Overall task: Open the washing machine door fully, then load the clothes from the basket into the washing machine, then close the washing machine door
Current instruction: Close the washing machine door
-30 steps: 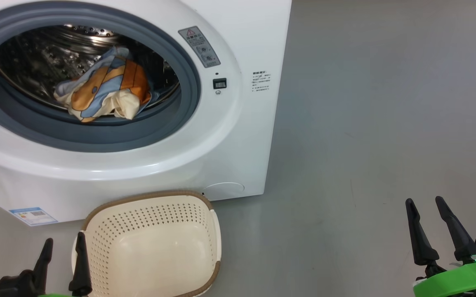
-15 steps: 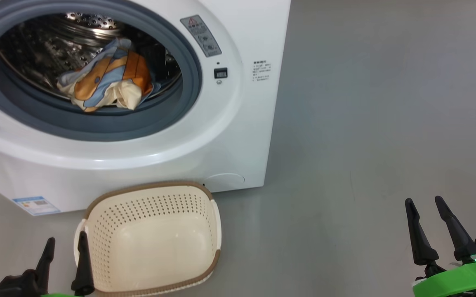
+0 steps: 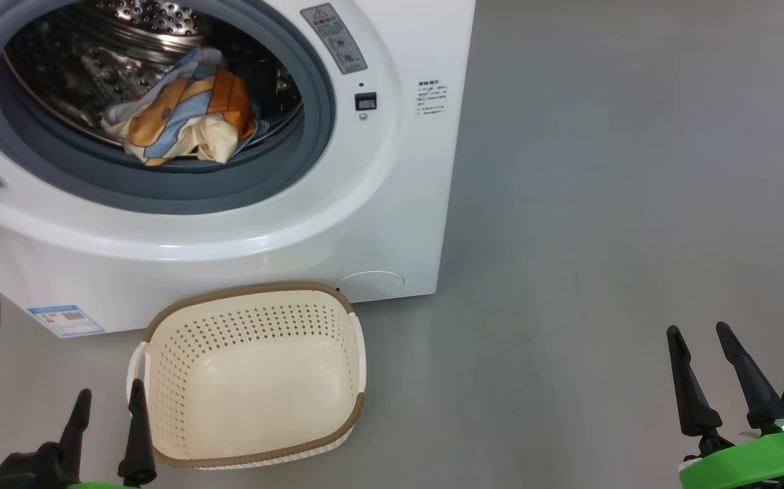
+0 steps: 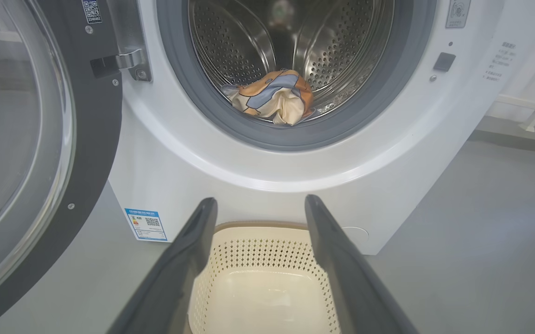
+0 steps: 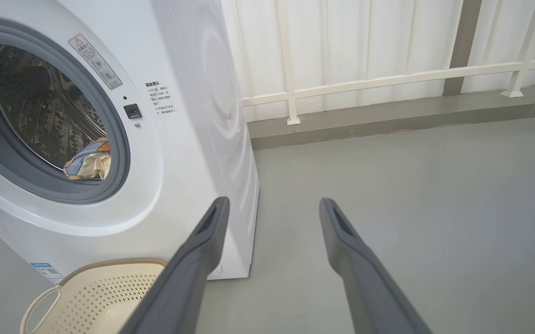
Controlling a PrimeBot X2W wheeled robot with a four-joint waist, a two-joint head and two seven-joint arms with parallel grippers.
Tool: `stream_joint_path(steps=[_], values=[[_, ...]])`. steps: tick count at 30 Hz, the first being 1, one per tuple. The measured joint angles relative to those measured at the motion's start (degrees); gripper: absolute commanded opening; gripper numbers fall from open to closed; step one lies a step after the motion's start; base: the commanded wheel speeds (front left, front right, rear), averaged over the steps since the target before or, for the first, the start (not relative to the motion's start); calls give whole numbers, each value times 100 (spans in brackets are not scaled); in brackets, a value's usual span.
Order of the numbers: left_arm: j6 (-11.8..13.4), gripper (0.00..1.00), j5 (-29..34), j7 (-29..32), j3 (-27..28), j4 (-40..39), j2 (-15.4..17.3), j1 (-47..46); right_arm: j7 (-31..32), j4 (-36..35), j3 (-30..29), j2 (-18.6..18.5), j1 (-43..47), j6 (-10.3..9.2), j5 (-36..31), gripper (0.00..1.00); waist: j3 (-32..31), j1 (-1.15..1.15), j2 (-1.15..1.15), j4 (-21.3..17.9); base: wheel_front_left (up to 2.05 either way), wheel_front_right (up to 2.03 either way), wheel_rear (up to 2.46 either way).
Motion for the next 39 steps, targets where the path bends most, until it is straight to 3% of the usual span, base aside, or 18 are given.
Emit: stream_joint_path(steps=[16,39], values=[[0,100,-121,0,165,-163,-131,-118,0,-54,229,-86,-123,0,-7,100,169,0,0,568,0,0,0],[0,100,-469,0,199,-293,-263,-135,0,118,947,-569,-773,1,-13,100,411,0,0,2302,0,0,0]])
